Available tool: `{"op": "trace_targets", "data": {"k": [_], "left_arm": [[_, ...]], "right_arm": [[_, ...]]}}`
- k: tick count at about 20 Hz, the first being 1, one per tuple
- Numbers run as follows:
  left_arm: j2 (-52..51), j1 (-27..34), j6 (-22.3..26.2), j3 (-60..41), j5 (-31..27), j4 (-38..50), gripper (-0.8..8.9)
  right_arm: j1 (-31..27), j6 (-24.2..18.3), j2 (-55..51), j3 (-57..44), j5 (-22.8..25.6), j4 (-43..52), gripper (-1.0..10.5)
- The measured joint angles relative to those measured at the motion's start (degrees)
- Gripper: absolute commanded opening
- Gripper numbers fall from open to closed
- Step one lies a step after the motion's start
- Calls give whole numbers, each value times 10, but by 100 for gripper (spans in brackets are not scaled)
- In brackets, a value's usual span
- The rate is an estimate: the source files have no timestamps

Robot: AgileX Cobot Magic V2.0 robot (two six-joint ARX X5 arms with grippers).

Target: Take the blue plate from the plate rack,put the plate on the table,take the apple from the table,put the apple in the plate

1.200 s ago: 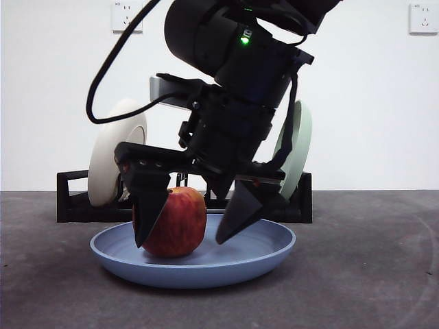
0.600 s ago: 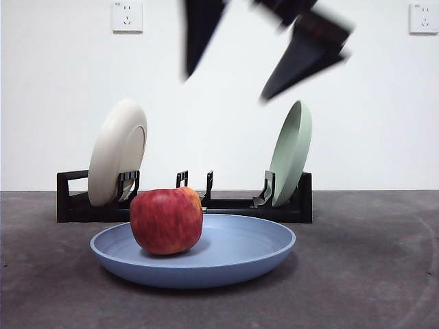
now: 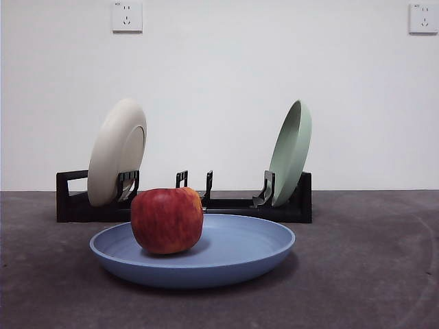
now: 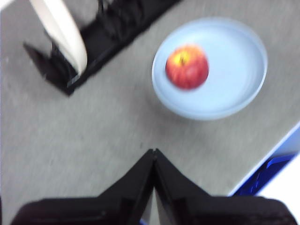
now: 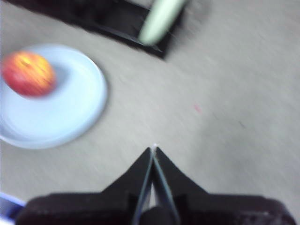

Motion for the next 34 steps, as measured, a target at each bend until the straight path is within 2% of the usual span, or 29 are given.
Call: {"op": "trace_targets", "data": {"k": [4, 10, 12, 17, 22, 25, 27, 28, 30, 34], "left_arm": [[0, 0, 25, 0, 27, 62, -6], [1, 0, 51, 57, 196, 116, -5], [4, 0, 54, 91, 229, 117, -4], [14, 0, 51, 156, 232, 125, -4], [32, 0, 52, 160, 230, 123, -4], [43, 3, 98, 158, 185, 110, -4], [48, 43, 152, 151, 114, 127, -4], [47, 79, 181, 140, 99, 145, -4], [27, 166, 213, 86, 115, 211, -4], [-82, 365, 229, -125, 136, 455, -4]], "right_arm": [[0, 12, -3, 0, 0, -63, 2], [0, 14, 2, 0, 0, -73, 2], [0, 14, 2, 0, 0, -73, 2], [0, 14, 2, 0, 0, -74, 2], [0, 14, 2, 0, 0, -74, 2], [0, 14, 2, 0, 0, -74, 2], [0, 14, 2, 0, 0, -74, 2], [0, 14, 2, 0, 0, -74, 2], [0, 14, 2, 0, 0, -74, 2], [0, 14, 2, 0, 0, -74, 2]]}}
